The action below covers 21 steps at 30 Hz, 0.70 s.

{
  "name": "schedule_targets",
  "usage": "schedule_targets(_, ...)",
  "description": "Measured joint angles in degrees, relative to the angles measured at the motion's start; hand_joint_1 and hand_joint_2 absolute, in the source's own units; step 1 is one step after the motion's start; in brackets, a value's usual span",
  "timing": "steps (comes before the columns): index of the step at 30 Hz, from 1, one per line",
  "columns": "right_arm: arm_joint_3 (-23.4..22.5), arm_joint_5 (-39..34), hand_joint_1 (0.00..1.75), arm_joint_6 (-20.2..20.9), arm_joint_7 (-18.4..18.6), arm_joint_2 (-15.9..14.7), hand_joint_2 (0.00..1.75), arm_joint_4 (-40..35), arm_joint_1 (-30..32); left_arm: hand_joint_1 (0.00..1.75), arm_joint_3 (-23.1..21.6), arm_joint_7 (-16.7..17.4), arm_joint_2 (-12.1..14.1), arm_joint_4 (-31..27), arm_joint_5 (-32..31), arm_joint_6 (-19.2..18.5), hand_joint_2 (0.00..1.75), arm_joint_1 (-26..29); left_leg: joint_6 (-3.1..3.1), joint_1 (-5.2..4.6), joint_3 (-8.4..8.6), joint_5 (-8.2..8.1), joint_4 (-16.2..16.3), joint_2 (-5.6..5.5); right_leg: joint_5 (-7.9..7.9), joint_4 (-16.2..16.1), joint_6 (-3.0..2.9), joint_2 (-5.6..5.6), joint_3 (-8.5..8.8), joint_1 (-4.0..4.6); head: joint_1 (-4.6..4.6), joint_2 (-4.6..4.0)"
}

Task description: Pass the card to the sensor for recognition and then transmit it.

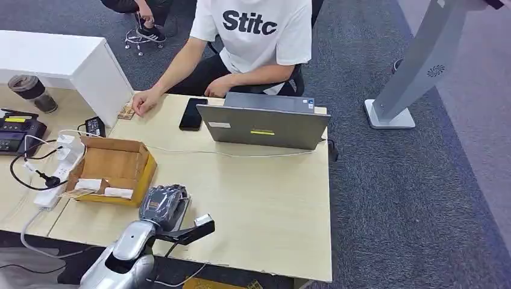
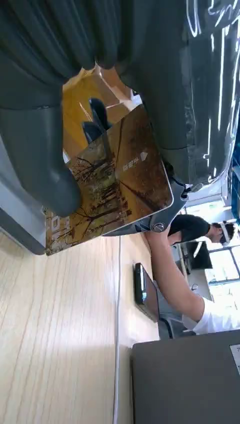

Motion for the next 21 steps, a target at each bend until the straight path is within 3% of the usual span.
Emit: schedule_targets(21,-0.5,0.5,0.0,0.1,0.3,0.1,1.75,0.0,0.0,1.75,-0.2,0.5,0.9,-0.2,0.2,-0.7,1.75,-0.2,-0.01,0.0,0.21,0.01,0.0,0.0,0.0,0.0,-0.01,-0.02,0.2,0.0,0.0,0.0)
